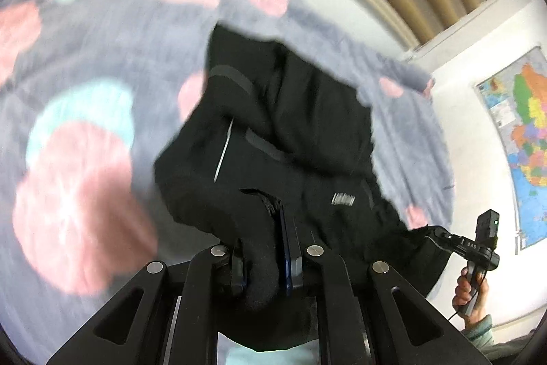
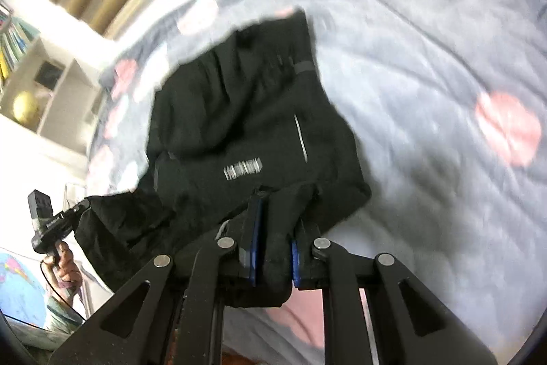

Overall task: Fold large clothes
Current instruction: 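Grasp the folded jacket edge with both tools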

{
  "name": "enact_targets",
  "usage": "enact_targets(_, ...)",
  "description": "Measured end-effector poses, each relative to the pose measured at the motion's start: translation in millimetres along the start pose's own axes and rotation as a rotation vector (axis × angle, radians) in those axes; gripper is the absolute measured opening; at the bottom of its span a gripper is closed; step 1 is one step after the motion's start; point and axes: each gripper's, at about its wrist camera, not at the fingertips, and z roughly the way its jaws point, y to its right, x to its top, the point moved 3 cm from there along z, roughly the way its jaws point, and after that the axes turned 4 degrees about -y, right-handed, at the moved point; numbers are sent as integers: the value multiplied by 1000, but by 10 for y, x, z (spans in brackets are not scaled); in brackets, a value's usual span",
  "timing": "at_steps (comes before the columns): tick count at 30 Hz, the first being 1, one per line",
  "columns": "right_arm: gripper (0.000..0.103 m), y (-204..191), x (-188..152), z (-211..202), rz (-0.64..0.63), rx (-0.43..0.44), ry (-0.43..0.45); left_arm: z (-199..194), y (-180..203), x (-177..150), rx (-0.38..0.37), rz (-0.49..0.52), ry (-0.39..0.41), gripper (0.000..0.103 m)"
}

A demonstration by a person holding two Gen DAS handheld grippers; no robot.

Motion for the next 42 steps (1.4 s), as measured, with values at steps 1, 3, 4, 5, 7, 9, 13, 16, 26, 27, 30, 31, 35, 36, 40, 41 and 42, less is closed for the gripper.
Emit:
enact_targets(1, 18, -20, 147, -30, 1, 7, 20, -18, 35, 96, -2, 4, 17, 14)
enact_targets(3, 18, -71, 375, -45, 7, 16, 48, -66, 65, 386, -13, 5, 60, 14)
enact_targets(4, 18, -67, 482, -61, 7, 18, 59, -62, 83, 528, -19, 1, 78, 14)
enact_targets(5, 17, -76, 634, -67, 7, 14, 75, -33, 113, 693, -23, -2, 93, 14)
enact_targets(7, 18, -80, 915, -55, 12, 12, 100, 36, 115, 984, -26, -3, 109, 14)
enact_targets(9, 18, -57, 1226, -3, 24, 10, 120, 164, 128, 1299, -18, -11, 120, 15)
enact_targets(13, 18, -8, 1869, 285, 29, -29, 123, 546, 118, 1896, 0, -25, 131, 15)
enact_targets(16, 19, 100, 2235, 666, 47, -55, 85, 945, 29, 2239, 34, -75, 99, 18)
enact_targets(26, 25, 574, 2638, 2088, 148, -103, -108, 2374, -546, 2514, 154, -202, -89, 20)
enact_targets(27, 25, 607, 2643, 2149, 156, -99, -113, 2434, -571, 2489, 150, -208, -95, 20)
enact_targets(30, 25, 714, 2670, 2246, 199, -66, -128, 2520, -634, 2473, 133, -210, -100, 21)
enact_targets(31, 26, 744, 2677, 2237, 216, -50, -135, 2515, -635, 2482, 124, -210, -106, 21)
enact_targets(35, 30, 739, 2690, 2028, 233, 0, -129, 2314, -559, 2527, 112, -121, -103, 22)
enact_targets(36, 32, 727, 2695, 1942, 235, 14, -120, 2224, -523, 2527, 115, -90, -94, 24)
enact_targets(40, 52, 695, 2700, 1568, 262, 69, -67, 1772, -461, 2523, 36, -37, -87, 25)
enact_targets(41, 57, 710, 2702, 1425, 270, 44, -33, 1676, -483, 2524, 9, -43, -87, 26)
enact_targets(42, 63, 719, 2708, 1312, 275, 35, -7, 1544, -510, 2518, -35, -55, -90, 26)
